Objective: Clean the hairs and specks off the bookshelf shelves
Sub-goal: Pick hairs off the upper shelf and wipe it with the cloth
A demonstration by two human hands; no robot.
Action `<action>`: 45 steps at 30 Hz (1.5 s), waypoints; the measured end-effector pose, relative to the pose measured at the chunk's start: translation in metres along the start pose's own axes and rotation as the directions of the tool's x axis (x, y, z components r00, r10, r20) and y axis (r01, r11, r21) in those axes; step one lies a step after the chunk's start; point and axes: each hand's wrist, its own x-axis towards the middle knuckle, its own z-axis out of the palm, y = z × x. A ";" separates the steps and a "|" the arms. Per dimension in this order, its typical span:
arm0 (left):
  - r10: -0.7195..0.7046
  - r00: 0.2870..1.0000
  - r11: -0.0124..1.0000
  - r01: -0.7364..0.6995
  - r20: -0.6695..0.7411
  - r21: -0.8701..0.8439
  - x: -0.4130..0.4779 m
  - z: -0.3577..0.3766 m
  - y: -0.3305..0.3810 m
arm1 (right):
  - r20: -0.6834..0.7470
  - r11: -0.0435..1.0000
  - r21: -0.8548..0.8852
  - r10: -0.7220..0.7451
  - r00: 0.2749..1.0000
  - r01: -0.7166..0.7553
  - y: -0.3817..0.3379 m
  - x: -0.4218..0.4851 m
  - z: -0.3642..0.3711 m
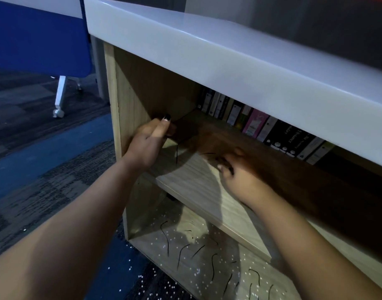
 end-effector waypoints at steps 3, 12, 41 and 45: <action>-0.005 1.000 1.000 0.005 0.011 0.024 0.000 -0.001 0.000 | -0.071 0.993 -0.103 0.055 0.996 -0.062 0.006 0.028 0.004; 0.040 0.999 0.999 -0.040 0.011 0.026 0.002 0.000 -0.002 | -0.123 0.988 -0.127 0.072 0.990 -0.088 0.010 0.047 -0.001; 0.075 0.997 0.996 -0.076 0.004 0.051 0.003 0.001 -0.006 | -0.001 0.999 -0.003 -0.038 0.999 0.038 -0.003 0.036 0.016; 0.076 0.997 0.996 -0.076 -0.003 0.042 0.002 0.001 -0.005 | -0.041 0.999 0.027 -0.020 0.999 0.021 0.000 0.049 0.018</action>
